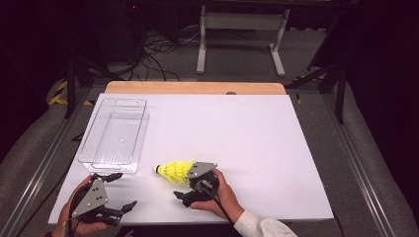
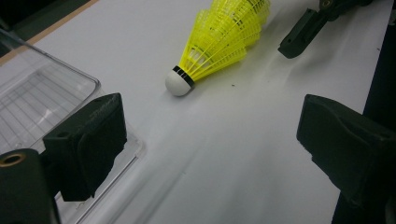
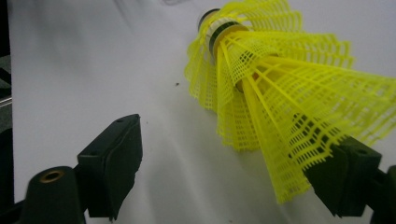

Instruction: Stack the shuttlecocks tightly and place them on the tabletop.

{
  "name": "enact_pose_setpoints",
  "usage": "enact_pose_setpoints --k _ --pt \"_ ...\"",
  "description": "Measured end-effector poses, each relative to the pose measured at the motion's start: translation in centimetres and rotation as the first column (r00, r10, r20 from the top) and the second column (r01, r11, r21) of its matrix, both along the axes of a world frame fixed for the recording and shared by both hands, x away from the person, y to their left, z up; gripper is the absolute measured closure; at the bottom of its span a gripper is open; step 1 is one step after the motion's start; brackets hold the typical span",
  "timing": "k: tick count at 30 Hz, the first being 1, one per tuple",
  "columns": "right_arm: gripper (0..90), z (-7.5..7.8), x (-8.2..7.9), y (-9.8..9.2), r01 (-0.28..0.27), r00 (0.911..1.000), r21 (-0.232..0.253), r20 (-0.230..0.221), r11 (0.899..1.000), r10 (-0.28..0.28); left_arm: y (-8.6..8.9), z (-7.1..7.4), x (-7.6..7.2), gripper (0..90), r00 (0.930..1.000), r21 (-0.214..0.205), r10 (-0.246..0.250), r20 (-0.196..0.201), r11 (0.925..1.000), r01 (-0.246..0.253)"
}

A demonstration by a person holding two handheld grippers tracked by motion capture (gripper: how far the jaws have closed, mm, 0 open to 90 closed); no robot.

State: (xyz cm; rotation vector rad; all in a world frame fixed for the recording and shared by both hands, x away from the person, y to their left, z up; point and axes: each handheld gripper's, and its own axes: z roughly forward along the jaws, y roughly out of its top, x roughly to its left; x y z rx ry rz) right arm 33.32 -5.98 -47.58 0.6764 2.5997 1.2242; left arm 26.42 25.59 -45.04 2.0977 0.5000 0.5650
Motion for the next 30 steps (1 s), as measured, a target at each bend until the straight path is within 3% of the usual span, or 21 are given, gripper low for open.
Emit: enact_pose_setpoints --k 7,10,13,15,17,21,26,30 --pt "24.7 0.3 -0.2 1.1 0.004 0.9999 0.021 0.012 1.000 -0.004 0.0 0.0 0.0 9.4 1.0000 0.007 -0.001 0.001 1.0000 0.001" --pt "25.9 0.2 -0.2 1.7 0.034 0.9994 0.030 0.007 0.999 -0.034 0.0 0.0 0.0 9.3 1.0000 0.003 0.000 -0.003 1.0000 0.000" --pt "27.9 0.1 -0.1 2.1 0.097 0.9953 0.054 -0.005 0.994 -0.097 -0.1 -0.1 0.1 9.4 1.0000 0.004 0.000 -0.006 1.0000 0.000" --pt "32.8 0.2 0.0 2.4 0.157 0.9876 0.064 0.005 0.986 -0.157 -0.1 -0.1 0.0 9.4 1.0000 0.005 -0.002 -0.004 1.0000 0.002" --pt "34.6 0.2 0.1 2.5 0.177 0.9840 0.071 0.007 0.982 -0.178 -0.1 -0.1 0.0 9.3 1.0000 0.004 0.000 -0.005 1.0000 0.000" --pt "50.8 0.3 0.6 2.4 0.263 0.9646 0.088 0.000 0.961 -0.264 -0.1 -0.1 0.1 9.3 1.0000 0.010 -0.004 -0.008 0.9999 0.005" --pt "70.3 0.2 0.8 2.7 0.283 0.9584 0.047 0.024 0.958 -0.284 -0.1 -0.1 0.1 9.3 0.9999 0.006 -0.001 -0.010 1.0000 0.001" --pt "78.2 0.2 1.0 2.8 0.270 0.9622 0.035 0.029 0.962 -0.271 0.0 -0.1 0.1 9.3 0.9999 0.006 -0.002 -0.010 1.0000 0.002"
